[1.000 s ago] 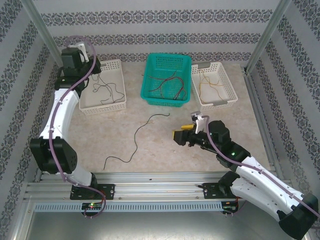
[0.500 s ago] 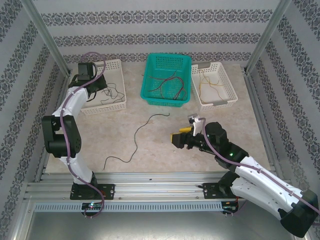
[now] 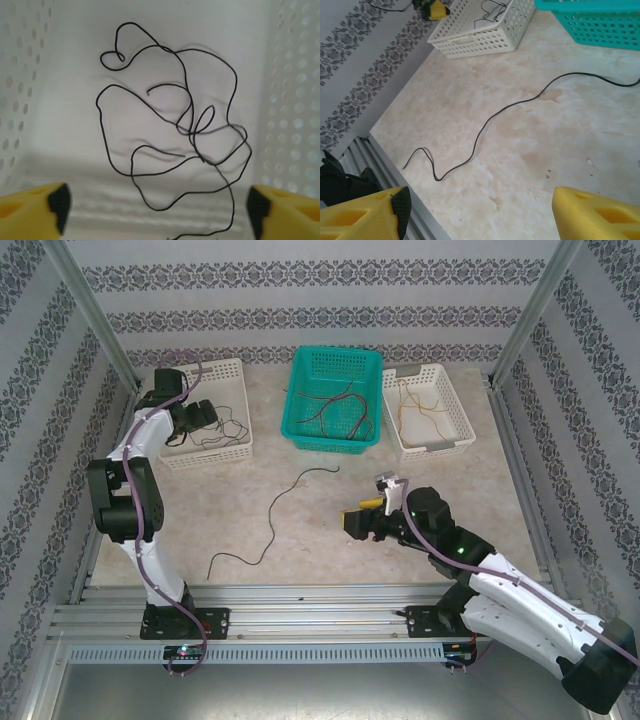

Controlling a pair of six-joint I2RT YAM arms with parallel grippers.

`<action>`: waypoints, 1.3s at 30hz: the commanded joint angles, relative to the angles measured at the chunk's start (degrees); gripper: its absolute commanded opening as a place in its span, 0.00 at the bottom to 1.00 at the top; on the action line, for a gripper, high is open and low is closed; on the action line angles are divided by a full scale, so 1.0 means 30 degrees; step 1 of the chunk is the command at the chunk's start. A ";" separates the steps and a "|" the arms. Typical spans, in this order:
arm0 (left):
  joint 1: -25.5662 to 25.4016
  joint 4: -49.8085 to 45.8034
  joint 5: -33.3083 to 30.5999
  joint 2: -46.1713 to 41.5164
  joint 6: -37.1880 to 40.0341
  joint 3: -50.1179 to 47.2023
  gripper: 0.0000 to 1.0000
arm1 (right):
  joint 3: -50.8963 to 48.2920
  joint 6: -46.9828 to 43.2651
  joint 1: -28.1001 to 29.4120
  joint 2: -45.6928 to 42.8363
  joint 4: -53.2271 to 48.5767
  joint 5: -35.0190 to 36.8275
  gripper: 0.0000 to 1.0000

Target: Untangle the cables

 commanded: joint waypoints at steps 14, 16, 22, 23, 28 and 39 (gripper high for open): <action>-0.5373 -0.4177 -0.0115 -0.7789 -0.0758 -0.4858 1.00 | 0.1958 0.0888 0.0127 0.4975 -0.0241 0.1996 0.75; -0.6815 -0.3458 0.0214 -0.8586 -0.1427 -0.7042 1.00 | 0.2039 0.0905 0.0142 0.5242 -0.0145 0.1883 0.75; -1.0437 -0.2839 -0.0617 -0.8775 -0.3046 -1.0145 0.99 | 0.2105 0.0891 0.0142 0.5267 -0.0265 0.1809 0.74; -1.1101 -0.2839 -0.0928 -0.8425 -0.3256 -1.0228 0.98 | 0.2078 0.0934 0.0135 0.5181 -0.0269 0.1843 0.74; -1.3001 -0.2586 -0.1318 -0.6523 -0.4044 -1.0399 0.91 | 0.1929 0.1022 0.0149 0.4741 -0.0264 0.1933 0.74; -1.3116 -0.0300 -0.0593 -0.4251 -0.4779 -1.2048 0.71 | 0.1710 0.0863 0.0100 0.3745 -0.0810 0.2109 0.74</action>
